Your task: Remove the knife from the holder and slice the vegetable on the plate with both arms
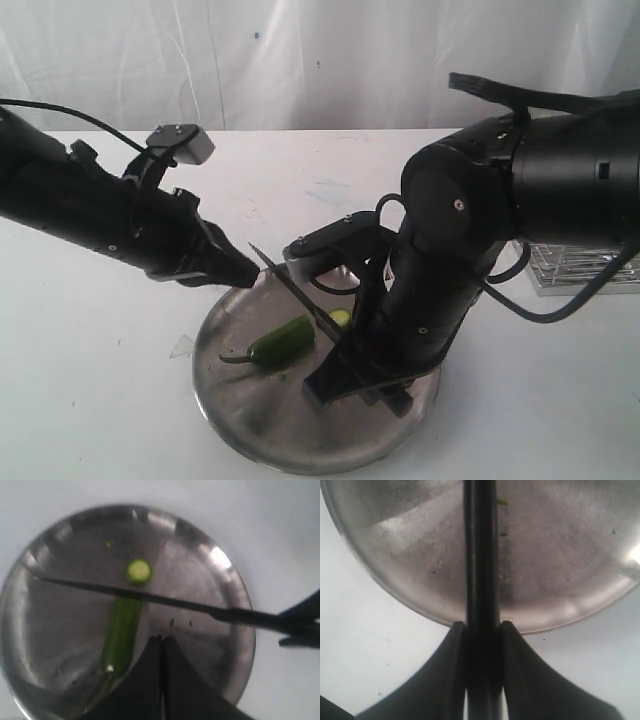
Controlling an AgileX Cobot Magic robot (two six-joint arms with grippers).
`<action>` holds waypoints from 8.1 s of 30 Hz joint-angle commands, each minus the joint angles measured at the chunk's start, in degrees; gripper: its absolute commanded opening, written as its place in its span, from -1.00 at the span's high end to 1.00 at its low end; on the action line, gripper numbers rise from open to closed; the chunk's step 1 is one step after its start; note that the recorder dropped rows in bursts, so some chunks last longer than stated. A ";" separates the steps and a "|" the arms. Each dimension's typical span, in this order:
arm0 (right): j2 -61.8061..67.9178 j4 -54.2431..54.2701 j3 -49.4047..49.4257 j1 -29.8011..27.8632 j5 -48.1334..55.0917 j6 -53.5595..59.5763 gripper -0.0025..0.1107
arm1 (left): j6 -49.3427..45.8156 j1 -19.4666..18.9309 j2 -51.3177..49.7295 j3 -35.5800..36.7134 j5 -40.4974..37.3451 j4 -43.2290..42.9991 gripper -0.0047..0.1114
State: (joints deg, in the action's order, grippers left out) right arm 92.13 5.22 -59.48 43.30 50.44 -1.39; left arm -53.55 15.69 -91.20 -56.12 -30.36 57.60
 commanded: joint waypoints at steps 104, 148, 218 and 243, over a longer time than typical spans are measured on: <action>9.25 5.18 0.19 0.08 -3.06 -7.83 0.96 | -41.82 1.68 -28.98 -7.10 3.90 24.49 0.92; 14.78 5.34 0.19 0.08 -3.44 -7.56 0.96 | -39.18 1.68 -28.75 -8.51 2.23 21.41 0.92; 14.78 -10.32 0.08 -0.02 -6.31 -7.92 0.96 | -22.95 1.68 -18.78 -10.56 3.89 13.87 0.92; 9.43 -11.73 -0.41 -0.02 -4.66 -7.78 0.96 | -20.34 1.58 -17.66 -10.56 9.41 11.32 0.92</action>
State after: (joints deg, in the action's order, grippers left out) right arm 102.21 -5.38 -59.82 43.64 45.20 -8.97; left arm -75.86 17.16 -110.54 -66.93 -19.24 68.69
